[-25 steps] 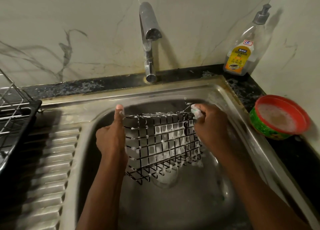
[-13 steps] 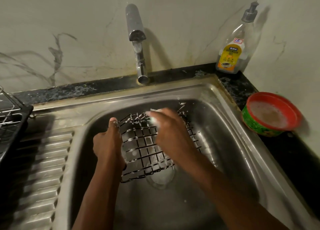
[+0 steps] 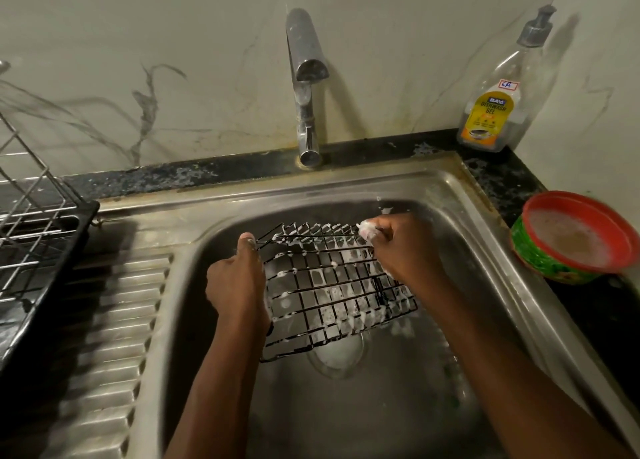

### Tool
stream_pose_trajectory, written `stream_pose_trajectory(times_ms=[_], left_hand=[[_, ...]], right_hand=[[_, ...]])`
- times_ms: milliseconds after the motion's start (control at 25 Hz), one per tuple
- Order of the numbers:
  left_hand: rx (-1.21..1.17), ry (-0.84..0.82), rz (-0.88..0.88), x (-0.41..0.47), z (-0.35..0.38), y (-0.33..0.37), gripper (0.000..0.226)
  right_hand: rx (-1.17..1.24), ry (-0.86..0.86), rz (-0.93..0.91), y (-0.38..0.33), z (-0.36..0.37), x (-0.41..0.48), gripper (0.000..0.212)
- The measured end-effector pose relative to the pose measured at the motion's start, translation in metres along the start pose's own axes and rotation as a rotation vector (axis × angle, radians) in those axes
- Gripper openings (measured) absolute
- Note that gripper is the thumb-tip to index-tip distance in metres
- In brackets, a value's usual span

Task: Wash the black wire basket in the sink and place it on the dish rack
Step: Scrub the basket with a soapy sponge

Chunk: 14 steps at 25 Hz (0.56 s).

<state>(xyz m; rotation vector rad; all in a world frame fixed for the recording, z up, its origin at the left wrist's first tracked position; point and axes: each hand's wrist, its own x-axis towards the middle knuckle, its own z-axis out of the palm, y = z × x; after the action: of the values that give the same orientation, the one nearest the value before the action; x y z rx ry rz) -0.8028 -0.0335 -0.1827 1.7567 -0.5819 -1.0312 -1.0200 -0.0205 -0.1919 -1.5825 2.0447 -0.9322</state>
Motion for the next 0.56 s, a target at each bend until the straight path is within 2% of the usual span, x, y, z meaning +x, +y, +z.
stream_pose_trajectory(times_ms=[80,200,400,480,560], left_hand=[[0.053,0.025,0.031,-0.007,-0.001,0.005,0.048],[0.107,0.057,0.09,-0.02,0.0,0.011,0.052],[0.202,0.045,0.127,-0.027,0.001,0.012,0.054],[0.211,0.047,0.123,-0.025,0.001,0.011,0.054],[0.209,0.059,0.106,-0.023,0.0,0.008,0.053]], right_hand=[[-0.094,0.095,-0.035,-0.007,0.0,0.0,0.023],[-0.026,0.179,-0.113,-0.027,0.003,-0.007,0.024],[0.099,0.238,-0.507,-0.078,0.021,-0.038,0.039],[0.119,0.22,-0.561,-0.073,0.02,-0.036,0.044],[0.094,0.189,-0.524,-0.054,0.016,-0.032,0.052]])
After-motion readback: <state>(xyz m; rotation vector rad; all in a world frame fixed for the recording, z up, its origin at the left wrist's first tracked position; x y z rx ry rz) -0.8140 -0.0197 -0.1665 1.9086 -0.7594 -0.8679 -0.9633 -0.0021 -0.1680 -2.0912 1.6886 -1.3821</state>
